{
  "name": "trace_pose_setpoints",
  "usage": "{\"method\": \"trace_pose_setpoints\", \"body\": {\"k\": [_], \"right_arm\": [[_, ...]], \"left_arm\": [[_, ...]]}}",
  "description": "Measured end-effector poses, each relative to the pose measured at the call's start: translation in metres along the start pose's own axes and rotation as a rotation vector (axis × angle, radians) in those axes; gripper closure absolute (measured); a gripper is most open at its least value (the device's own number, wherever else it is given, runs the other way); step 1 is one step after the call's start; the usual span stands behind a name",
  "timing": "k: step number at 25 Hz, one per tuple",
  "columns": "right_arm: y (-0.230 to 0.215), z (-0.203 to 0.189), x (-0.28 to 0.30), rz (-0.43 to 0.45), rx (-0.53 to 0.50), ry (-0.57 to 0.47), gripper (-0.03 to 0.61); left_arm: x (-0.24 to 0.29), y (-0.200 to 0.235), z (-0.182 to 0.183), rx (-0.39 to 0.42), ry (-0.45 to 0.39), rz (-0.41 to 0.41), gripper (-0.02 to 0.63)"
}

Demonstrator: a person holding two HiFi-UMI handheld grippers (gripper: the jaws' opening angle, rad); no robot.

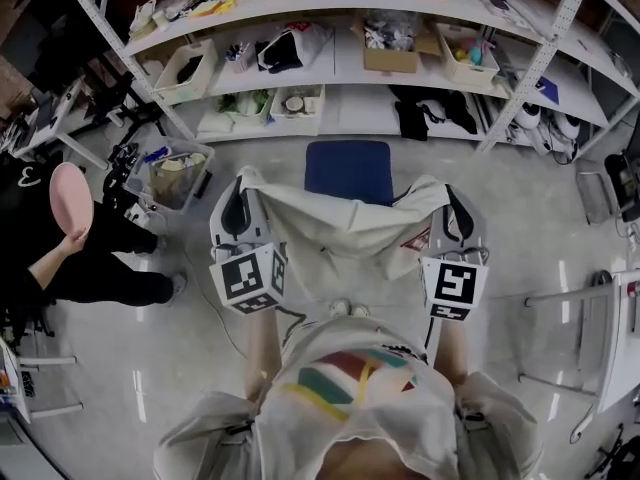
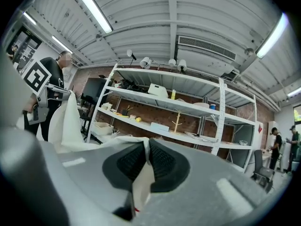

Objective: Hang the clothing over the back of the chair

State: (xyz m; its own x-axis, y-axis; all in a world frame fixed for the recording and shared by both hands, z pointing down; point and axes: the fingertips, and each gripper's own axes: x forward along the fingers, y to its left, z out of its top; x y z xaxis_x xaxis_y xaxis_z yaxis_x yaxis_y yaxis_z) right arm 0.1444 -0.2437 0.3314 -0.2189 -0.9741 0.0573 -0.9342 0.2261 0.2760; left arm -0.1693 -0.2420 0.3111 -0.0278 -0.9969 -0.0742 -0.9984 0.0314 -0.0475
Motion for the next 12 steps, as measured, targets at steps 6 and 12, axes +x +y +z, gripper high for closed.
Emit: {"method": "trace_pose_setpoints", "body": {"k": [6,12], "right_arm": [[0.001,0.006,0.009,-0.009,-0.007,0.004,0.568],[-0.007,0.031,0.022,-0.042,-0.027,-0.053,0.568]], "left_arm": [[0.011,0.002,0.002,0.039,0.012,-0.013,0.598],[0.023,0.017,0.017,0.055,-0.009,-0.002,0.598]]}}
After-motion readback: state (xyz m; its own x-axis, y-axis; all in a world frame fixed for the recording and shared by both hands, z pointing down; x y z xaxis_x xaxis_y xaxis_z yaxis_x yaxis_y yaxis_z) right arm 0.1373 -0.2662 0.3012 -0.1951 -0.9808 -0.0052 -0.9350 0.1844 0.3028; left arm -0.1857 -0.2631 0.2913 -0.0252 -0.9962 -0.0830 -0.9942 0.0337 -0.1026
